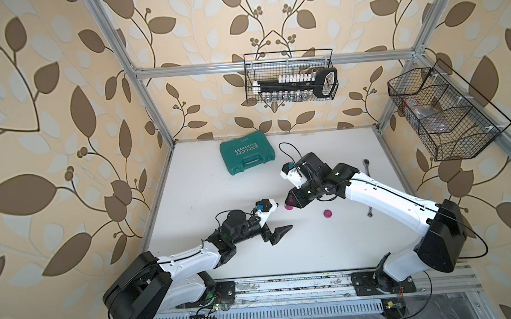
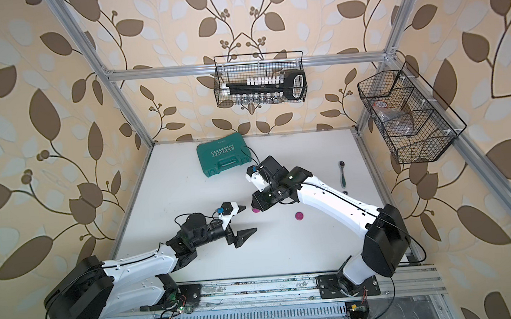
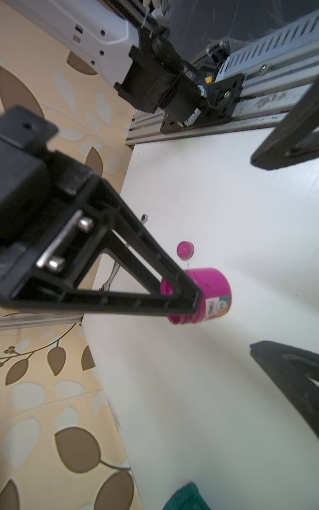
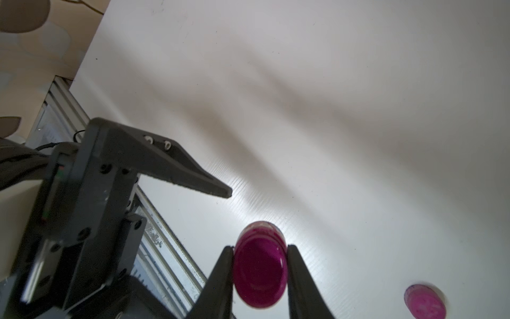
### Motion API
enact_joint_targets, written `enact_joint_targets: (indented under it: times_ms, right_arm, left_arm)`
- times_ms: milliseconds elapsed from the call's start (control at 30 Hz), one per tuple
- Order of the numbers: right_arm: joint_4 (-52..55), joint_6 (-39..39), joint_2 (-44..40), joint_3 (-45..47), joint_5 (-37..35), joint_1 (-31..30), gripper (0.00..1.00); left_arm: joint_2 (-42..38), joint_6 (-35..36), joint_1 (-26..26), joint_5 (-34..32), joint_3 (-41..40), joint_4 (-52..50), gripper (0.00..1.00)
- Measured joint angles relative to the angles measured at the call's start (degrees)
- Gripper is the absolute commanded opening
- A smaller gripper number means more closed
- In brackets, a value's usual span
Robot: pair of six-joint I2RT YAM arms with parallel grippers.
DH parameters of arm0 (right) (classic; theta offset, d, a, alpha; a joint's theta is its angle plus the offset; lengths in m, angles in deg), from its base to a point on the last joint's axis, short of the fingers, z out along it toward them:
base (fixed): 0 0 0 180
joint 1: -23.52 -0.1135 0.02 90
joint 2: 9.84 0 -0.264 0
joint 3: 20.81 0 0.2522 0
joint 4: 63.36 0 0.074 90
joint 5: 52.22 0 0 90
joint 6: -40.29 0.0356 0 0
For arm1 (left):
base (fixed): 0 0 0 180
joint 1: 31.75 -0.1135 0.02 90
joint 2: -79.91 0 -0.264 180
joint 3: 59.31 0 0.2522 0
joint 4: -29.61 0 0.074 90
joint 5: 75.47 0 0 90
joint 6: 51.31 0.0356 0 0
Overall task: Close the paint jar lid
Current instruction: Pick up the paint jar from the center of the board.
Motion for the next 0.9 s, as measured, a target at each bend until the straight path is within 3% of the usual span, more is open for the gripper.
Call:
enact_joint_targets:
  times_ms: [300, 533, 800, 900]
  right_arm:
    - [0.5, 0.5, -1.5, 0.0, 3.3, -2.4, 0.28]
    - [-2.0, 2.0, -0.4, 0.3, 4.4, -3.1, 0.28]
    - [-4.7, 3.7, 0.6, 1.3, 5.2, -3.8, 0.28]
    - [-5.6, 4.1, 0.6, 1.4, 5.4, -3.8, 0.28]
  left_arm:
    - [0.2, 1.9, 0.3, -2.4, -0.2, -0.1, 0.95]
    - [1.4, 2.1, 0.8, -2.0, -0.2, -0.2, 0.85]
    - [0.8, 1.9, 0.8, -1.6, -0.2, -0.3, 0.59]
    - [0.0, 1.6, 0.8, -1.4, -0.2, -0.3, 0.55]
